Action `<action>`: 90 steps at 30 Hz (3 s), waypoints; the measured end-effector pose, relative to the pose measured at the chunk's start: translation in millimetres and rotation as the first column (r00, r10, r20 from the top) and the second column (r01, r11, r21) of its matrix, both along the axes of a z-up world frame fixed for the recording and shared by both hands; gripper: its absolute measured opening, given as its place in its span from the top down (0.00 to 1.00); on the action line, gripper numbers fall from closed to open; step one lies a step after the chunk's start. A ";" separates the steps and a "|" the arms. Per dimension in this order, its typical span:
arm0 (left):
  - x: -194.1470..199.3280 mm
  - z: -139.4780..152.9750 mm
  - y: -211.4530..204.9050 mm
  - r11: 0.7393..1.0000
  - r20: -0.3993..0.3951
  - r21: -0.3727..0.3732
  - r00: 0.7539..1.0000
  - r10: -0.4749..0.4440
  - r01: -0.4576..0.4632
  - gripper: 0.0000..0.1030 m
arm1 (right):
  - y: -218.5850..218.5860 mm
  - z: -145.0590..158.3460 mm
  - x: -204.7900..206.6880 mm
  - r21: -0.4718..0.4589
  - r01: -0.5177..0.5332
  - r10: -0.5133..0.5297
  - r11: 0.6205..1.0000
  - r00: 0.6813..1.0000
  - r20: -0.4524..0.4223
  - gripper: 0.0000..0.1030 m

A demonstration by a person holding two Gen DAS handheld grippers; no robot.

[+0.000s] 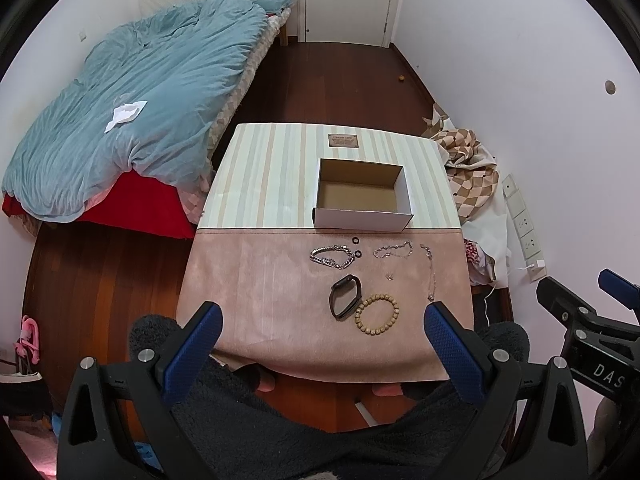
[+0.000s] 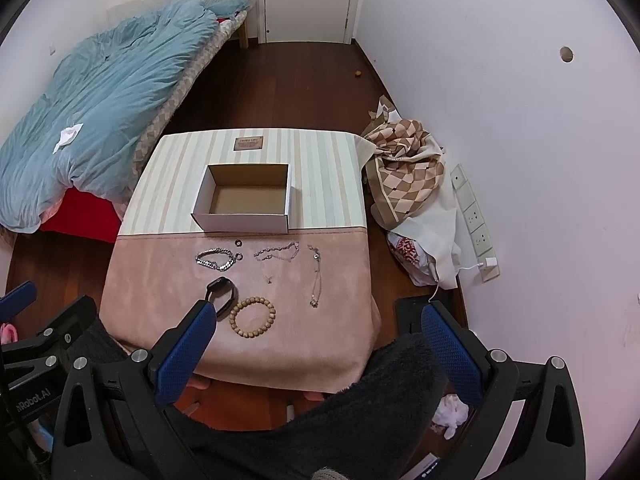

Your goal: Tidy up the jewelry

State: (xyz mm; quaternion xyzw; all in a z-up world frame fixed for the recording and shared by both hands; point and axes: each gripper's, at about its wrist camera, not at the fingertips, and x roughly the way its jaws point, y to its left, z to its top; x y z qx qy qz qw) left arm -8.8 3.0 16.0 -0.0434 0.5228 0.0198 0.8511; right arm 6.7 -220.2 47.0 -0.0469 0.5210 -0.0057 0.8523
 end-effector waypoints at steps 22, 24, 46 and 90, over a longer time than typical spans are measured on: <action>83.8 -182.1 22.9 0.978 -0.229 0.208 0.971 0.067 -0.019 0.00 | 5.7 -212.5 77.0 0.051 0.066 -0.048 0.997 0.958 -0.284 0.06; 85.7 -205.9 23.2 0.977 -0.272 0.213 0.959 0.080 -0.021 0.00 | 10.8 -240.4 82.3 0.061 0.058 -0.035 0.996 0.945 -0.327 0.12; 96.3 -266.6 -11.3 0.998 -0.380 0.013 0.923 -0.059 0.069 0.24 | 5.2 -297.5 87.7 0.092 0.040 -0.004 0.995 0.931 -0.364 0.91; 185.8 -154.3 16.2 0.995 -0.056 -0.064 0.995 -0.086 0.082 0.98 | 32.1 -130.2 187.3 0.340 -0.099 0.118 0.935 0.992 -0.035 0.91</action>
